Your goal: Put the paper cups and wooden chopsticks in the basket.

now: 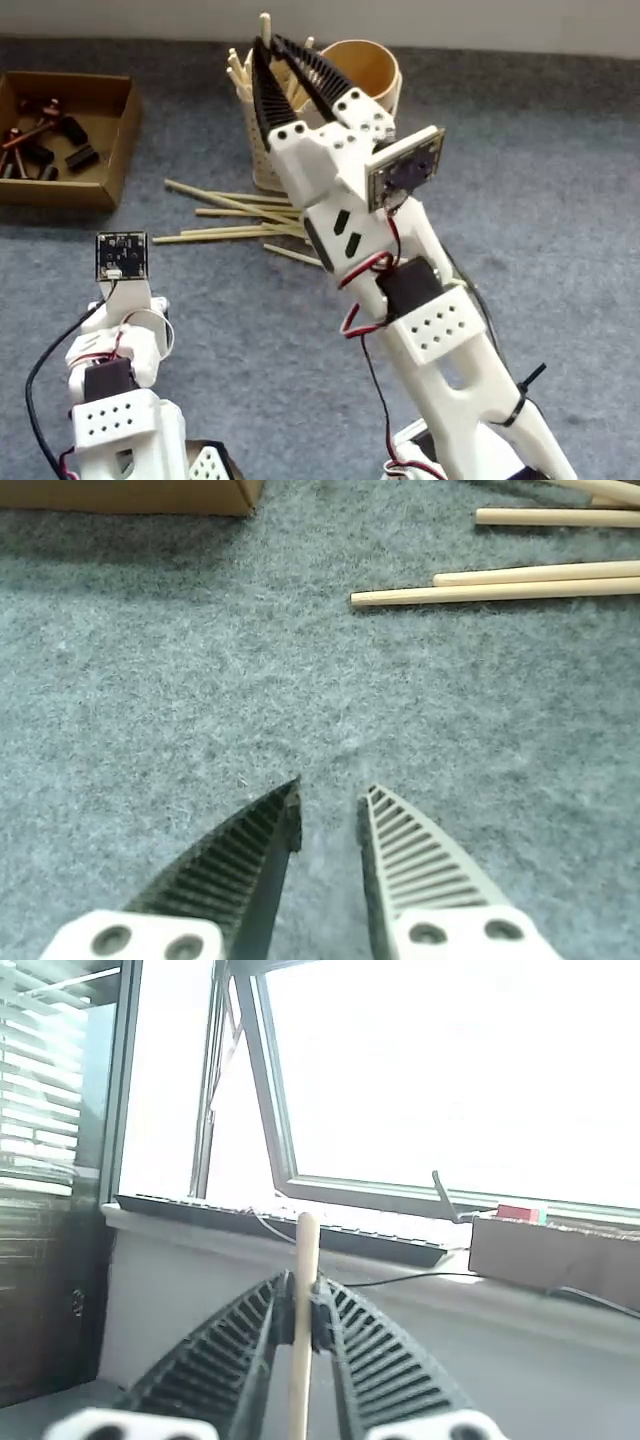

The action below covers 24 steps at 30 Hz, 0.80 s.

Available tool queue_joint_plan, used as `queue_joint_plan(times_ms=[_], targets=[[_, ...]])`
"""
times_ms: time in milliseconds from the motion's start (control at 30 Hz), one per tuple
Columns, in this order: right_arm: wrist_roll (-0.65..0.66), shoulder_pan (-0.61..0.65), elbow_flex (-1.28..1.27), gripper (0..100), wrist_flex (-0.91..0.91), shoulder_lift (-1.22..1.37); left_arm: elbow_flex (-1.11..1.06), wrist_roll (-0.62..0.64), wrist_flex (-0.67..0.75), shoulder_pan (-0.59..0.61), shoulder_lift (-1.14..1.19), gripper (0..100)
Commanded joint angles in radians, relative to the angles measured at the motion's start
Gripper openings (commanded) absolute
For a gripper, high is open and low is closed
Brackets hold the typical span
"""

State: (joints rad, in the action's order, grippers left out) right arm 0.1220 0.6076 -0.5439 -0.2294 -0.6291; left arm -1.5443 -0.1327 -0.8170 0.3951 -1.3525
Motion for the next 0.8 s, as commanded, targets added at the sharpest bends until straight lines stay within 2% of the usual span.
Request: queue_joint_plan(times_ms=[0,133,400,767], targets=[[0.040,-0.035,0.016,0.5,-0.165,0.044,0.005,-0.005,0.018,0.013,-0.008,10],[0.040,-0.068,0.016,0.5,-0.329,0.127,0.005,-0.005,0.018,0.013,-0.008,10],[0.150,-0.090,0.013,0.5,-0.595,0.297,0.005,-0.005,0.018,0.013,-0.008,10],[0.153,-0.084,-0.102,0.5,-0.604,0.320,0.005,-0.005,0.018,0.013,-0.008,10]])
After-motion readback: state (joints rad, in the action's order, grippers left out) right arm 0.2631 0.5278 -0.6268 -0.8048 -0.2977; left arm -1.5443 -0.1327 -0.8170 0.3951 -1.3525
